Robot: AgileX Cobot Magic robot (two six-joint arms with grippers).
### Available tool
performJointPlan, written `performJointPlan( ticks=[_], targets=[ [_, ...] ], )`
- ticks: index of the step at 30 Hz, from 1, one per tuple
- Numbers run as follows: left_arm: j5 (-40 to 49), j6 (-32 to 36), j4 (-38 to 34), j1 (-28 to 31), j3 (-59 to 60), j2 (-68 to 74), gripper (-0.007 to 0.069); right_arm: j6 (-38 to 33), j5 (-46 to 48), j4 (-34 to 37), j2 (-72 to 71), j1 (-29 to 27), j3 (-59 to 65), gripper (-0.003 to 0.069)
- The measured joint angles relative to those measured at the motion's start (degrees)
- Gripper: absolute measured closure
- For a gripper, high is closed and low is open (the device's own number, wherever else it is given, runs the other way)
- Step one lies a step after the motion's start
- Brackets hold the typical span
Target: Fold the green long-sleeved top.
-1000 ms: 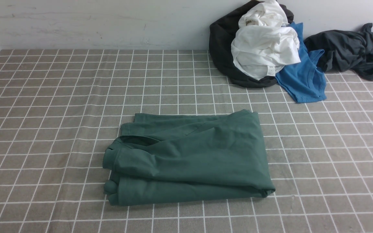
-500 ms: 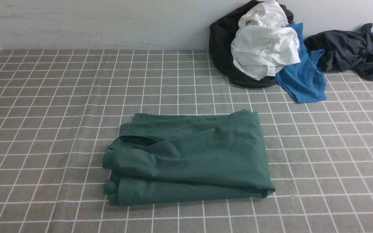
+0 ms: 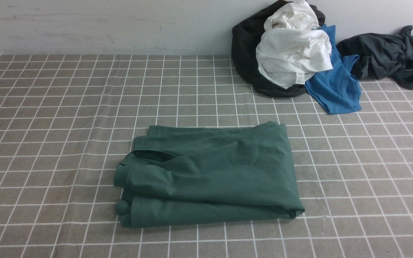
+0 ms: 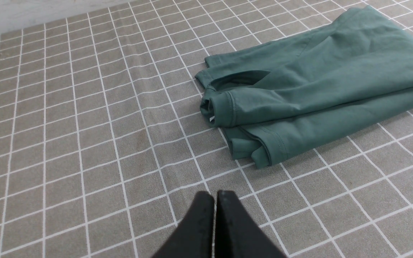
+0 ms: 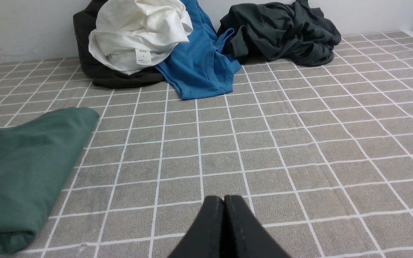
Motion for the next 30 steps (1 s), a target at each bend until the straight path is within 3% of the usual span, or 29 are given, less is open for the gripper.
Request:
performJointPlan(
  ticks=[21,24,30],
  targets=[
    [-0.59,0.0,0.0,0.0,0.3,0.0,0.0631,0.0,0.0,0.0,0.0,0.0,0.0,0.0673],
    [-4.54,0.11,0.0,0.07,1.7,0.0,0.0631,0.0,0.0,0.0,0.0,0.0,0.0,0.0673],
    [-31.93,0.51,0.0,6.83,15.78,0.0,0.0631,0.0,0.0,0.0,0.0,0.0,0.0,0.0673]
  ],
)
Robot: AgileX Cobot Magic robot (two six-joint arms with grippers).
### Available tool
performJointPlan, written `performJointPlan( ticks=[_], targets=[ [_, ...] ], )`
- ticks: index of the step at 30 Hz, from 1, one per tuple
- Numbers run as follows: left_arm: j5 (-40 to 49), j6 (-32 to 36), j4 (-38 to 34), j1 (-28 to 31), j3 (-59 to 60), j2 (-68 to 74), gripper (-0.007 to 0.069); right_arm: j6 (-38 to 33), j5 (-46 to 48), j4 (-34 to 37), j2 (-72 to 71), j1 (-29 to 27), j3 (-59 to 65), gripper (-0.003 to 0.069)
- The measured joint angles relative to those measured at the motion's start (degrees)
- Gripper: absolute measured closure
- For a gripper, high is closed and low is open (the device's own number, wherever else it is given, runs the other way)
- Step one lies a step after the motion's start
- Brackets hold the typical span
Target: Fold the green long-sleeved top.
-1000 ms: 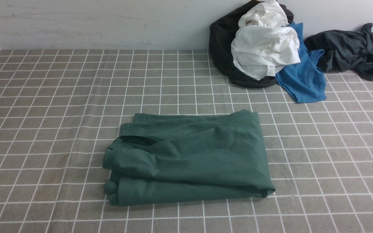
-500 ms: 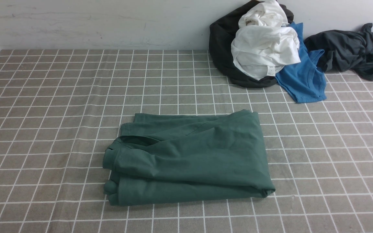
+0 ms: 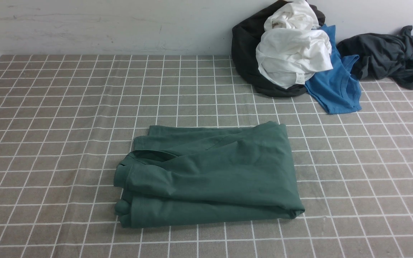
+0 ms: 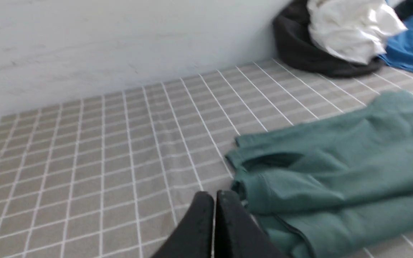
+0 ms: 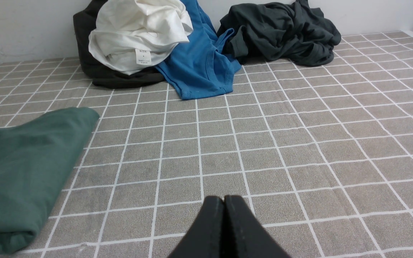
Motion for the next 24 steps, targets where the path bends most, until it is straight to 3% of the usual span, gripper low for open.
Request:
performJointPlan(
  ticks=[4,9,15,24],
  targets=[
    [-10.55,0.13,-0.05,7.55,8.73,0.0,0.0631,0.0,0.0,0.0,0.0,0.0,0.0,0.0673],
    [-9.33,0.35,0.9,13.33,12.38,-1.9,0.0631,0.0,0.0,0.0,0.0,0.0,0.0,0.0673],
    [-0.56,0.49,0.32,14.03,12.37,-3.12,0.0631,0.0,0.02,0.0,0.0,0.0,0.0,0.0673],
    [-0.37,0.49,-0.06,14.03,12.32,-3.12,0.0631,0.07,0.02,0.0,0.0,0.0,0.0,0.0673]
  ],
)
